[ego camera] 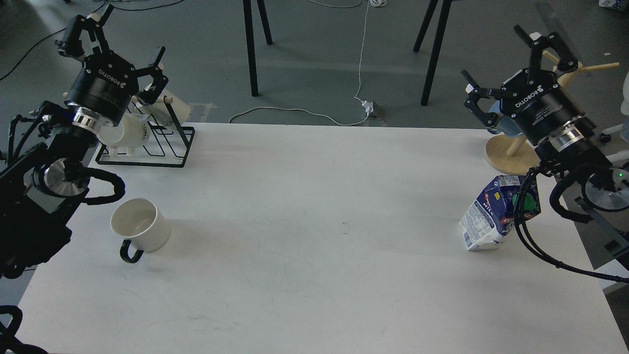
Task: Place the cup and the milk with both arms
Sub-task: 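Lower the left gripper from the dish rack toward the white mug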
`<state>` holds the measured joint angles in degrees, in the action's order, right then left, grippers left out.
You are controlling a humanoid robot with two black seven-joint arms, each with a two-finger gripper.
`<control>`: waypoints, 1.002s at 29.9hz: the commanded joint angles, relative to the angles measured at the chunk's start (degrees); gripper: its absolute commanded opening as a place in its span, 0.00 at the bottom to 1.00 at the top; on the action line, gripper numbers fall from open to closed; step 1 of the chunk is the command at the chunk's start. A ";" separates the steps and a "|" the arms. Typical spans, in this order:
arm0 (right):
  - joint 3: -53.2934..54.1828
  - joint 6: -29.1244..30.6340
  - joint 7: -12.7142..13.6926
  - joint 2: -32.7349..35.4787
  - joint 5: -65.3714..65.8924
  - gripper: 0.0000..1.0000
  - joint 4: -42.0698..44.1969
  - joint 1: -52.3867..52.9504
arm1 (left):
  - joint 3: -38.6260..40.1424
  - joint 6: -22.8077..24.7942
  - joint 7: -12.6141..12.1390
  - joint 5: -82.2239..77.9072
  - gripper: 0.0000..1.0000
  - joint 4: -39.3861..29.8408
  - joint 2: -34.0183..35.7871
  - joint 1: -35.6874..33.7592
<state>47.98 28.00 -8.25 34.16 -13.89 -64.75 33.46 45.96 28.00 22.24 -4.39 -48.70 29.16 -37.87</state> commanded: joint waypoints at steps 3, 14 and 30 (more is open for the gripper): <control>0.00 0.00 -0.01 -0.23 0.00 0.99 0.15 -0.15 | -0.08 0.00 0.70 -0.18 1.00 0.00 0.37 0.08; 0.00 0.00 -0.01 -0.14 0.09 0.99 0.24 -0.41 | 1.86 0.00 -2.37 -2.45 1.00 0.79 2.39 -3.07; 0.27 0.00 -0.19 -0.94 0.00 0.99 -0.03 -0.42 | 2.47 0.00 3.58 -51.90 1.00 2.21 4.85 -9.59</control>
<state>48.17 28.00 -8.44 33.16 -13.83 -64.71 32.89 48.45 28.01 20.42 -44.62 -44.34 33.00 -47.04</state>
